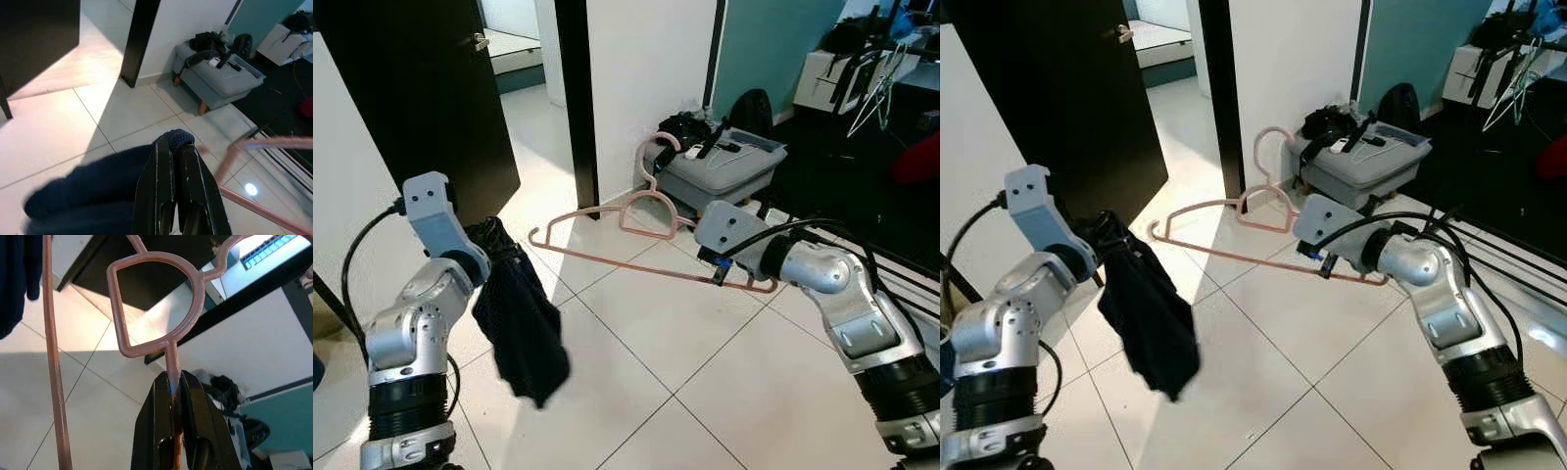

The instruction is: Hang hanger

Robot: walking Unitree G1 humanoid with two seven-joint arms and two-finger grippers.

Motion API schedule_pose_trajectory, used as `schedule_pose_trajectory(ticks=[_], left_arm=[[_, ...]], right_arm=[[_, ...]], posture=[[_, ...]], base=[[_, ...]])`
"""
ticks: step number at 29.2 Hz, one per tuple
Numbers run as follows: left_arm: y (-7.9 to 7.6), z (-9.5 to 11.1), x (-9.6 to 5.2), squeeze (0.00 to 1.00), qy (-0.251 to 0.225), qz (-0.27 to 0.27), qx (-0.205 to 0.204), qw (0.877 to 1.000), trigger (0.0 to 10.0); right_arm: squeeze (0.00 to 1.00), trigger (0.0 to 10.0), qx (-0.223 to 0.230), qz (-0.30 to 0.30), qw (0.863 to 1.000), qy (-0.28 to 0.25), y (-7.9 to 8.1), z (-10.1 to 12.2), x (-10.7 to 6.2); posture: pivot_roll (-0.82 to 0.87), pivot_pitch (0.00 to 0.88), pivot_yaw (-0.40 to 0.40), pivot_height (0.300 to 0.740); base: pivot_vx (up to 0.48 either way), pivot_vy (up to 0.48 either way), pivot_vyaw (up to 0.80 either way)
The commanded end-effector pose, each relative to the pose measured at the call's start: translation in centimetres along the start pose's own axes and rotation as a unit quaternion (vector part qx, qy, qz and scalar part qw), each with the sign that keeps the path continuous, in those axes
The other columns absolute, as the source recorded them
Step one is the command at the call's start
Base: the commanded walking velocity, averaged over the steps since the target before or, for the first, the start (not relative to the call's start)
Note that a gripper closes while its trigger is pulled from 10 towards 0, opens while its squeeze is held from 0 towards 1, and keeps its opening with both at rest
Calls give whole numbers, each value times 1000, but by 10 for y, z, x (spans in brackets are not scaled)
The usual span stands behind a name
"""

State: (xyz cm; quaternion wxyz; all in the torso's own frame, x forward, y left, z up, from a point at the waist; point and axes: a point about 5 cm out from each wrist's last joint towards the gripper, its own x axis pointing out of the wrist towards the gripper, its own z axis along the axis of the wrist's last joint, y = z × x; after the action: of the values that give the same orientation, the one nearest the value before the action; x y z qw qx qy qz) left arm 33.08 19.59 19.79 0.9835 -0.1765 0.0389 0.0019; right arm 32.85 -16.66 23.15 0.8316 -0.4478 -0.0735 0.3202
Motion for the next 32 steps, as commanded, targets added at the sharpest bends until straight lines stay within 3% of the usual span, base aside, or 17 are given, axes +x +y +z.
schedule_pose_trajectory(ticks=[1, 4, 17, 22, 26, 32], left_arm=[[-7, 0, 0, 0, -3, -6, 1, 1000, 10000], [-14, -3, 1, 0, 4, -16, -3, 1000, 10000], [-16, -1, 1, 0, 0, -16, -3, 1000, 10000], [-13, -1, 1, 0, 0, -9, -2, 1000, 10000], [-13, 0, 0, 0, -1, -9, -4, 1000, 10000], [-17, -1, 0, 0, -1, -19, -11, 1000, 10000]], right_arm=[[0, 10000, -2, 6, 1000, -15, 3, 6, 0], [0, 10000, -7, 1, 1000, -19, 2, 9, 5], [0, 10000, -17, -8, 1000, -10, -2, 8, 6], [0, 10000, -19, 4, 1000, 1, -2, 5, 2], [0, 10000, -23, 62, 997, 34, 7, -9, -9], [0, 10000, -22, 58, 997, 41, 1, -12, -14]], posture=[[-63, 0, 53, 740], [-61, 0, 54, 740], [-60, 0, 54, 740], [-64, 0, 52, 740], [-64, 0, 49, 740], [-68, 0, 52, 740]], base=[[0, 0, 0], [0, 0, 0], [0, 0, 0], [0, 0, 0], [0, 0, 0], [0, 0, 0]])
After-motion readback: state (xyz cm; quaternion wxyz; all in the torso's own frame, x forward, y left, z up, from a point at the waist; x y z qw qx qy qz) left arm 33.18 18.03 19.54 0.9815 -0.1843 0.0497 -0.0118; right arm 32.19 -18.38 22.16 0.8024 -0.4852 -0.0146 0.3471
